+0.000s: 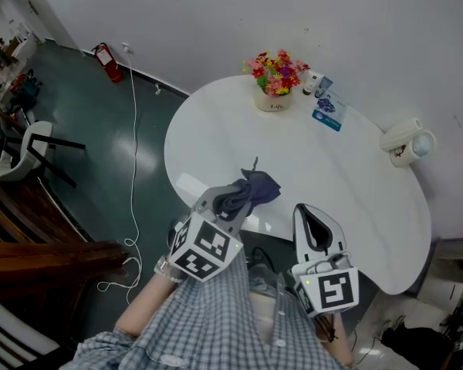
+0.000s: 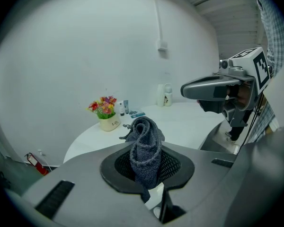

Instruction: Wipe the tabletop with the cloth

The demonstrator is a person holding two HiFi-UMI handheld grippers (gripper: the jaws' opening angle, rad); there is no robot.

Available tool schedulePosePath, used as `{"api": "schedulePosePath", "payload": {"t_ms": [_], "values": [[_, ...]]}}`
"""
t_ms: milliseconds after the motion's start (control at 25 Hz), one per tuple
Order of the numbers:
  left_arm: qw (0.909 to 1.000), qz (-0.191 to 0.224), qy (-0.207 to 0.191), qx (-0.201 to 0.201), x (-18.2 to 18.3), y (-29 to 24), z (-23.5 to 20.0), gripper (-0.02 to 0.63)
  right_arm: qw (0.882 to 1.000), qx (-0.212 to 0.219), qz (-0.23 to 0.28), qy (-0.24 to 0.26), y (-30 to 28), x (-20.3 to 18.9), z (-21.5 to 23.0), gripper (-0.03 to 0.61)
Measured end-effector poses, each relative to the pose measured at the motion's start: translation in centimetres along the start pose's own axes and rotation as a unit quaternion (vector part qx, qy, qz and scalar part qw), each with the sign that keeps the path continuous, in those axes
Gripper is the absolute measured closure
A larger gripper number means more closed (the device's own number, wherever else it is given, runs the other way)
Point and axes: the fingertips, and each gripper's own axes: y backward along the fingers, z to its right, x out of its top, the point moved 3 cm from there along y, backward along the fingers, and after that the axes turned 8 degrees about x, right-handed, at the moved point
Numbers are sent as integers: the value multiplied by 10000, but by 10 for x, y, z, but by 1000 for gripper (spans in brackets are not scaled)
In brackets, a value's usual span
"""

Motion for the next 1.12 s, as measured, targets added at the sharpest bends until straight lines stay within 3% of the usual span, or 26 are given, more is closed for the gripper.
{"api": "schedulePosePath", "payload": {"t_ms": [1120], "values": [[9999, 16, -102, -109, -3, 2, 0, 558, 9999, -48, -110, 27, -3, -1, -10, 569]]}}
